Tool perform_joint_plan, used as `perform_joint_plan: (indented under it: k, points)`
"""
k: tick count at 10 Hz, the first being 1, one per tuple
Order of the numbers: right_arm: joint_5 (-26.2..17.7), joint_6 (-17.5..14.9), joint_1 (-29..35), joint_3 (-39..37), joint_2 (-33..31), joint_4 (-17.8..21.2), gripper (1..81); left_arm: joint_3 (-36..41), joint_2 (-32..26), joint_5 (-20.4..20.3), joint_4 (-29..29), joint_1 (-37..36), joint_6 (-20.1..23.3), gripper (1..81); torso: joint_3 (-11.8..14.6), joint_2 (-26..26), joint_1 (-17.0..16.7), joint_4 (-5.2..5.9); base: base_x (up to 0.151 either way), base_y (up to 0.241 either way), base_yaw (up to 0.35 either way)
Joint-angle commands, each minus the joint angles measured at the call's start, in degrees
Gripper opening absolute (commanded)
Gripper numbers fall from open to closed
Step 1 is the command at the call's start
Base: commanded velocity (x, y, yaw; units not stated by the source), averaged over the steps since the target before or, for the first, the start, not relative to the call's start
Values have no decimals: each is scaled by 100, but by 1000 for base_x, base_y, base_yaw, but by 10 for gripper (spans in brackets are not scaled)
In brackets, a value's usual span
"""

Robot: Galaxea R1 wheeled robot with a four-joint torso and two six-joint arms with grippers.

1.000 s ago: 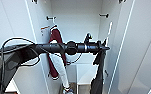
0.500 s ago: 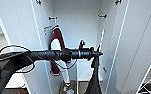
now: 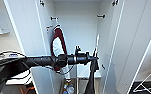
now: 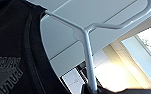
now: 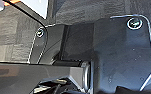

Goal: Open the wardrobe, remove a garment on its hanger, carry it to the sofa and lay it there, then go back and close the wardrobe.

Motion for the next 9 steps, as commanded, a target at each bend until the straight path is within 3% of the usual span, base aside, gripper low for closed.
perform_joint_plan:
  k: [1,9]
  points:
    - [-234,-24,178,15,-3,-73,811,135,-41,-337,315,-787,79,10,0,0,0,0,-132,0,0]
    - [-234,-24,196,23,23,-73,811,276,-323,-328,517,-365,71,10,0,-2,-4,0,-124,0,0]
